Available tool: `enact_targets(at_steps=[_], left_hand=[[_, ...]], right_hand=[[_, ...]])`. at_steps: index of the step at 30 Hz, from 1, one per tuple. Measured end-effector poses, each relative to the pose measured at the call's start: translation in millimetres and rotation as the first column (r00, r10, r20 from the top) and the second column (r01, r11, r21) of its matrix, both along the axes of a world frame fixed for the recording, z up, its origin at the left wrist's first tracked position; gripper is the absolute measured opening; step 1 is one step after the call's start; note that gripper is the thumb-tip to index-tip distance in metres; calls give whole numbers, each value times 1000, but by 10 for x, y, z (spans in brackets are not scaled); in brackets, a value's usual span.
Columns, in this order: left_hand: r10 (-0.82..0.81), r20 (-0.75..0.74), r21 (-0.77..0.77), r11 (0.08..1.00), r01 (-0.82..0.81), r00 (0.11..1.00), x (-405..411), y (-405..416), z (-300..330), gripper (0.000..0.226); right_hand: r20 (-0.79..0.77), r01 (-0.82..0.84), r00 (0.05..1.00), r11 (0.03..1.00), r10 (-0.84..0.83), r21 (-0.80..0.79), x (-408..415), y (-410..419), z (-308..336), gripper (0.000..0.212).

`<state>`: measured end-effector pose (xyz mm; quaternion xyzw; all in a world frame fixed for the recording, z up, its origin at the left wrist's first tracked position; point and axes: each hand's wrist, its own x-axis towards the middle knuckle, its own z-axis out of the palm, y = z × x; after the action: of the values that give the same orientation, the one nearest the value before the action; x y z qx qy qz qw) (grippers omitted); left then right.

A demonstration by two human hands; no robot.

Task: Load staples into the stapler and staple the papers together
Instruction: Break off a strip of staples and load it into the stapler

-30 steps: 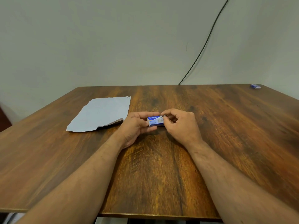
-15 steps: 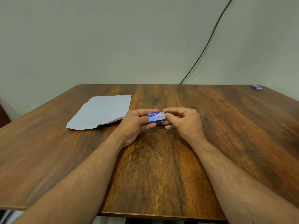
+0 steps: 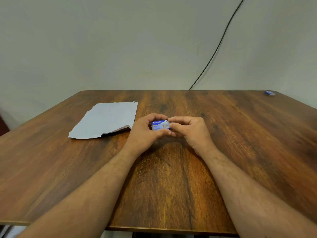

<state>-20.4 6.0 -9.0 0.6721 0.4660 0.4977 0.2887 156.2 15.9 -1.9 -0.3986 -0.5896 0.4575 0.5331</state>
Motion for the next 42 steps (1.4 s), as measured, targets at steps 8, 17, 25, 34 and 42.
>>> enact_targets(at_steps=[8, 17, 25, 34, 42], left_hand=[[-6, 40, -4, 1000, 6, 999, -27, 21, -15, 35], [-41, 174, -75, 996, 55, 984, -29, 38, -17, 28], [-56, 134, -77, 995, 67, 989, -36, 24, -12, 35], [2, -23, -115, 993, -4, 1000, -15, 34, 4, 29], [-53, -25, -170, 984, 48, 998, -12, 30, 23, 26]], right_hand=[[-116, -37, 993, 995, 26, -92, 11, -14, 26, 21], [-135, 11, 991, 994, -25, -105, 50, 13, 23, 19], [-160, 3, 987, 994, -21, -111, 55, 3, 32, 18], [364, 162, 868, 886, -338, 435, 70, -10, -25, 17], [432, 101, 862, 925, -266, 368, 61, -34, 13, 11]])
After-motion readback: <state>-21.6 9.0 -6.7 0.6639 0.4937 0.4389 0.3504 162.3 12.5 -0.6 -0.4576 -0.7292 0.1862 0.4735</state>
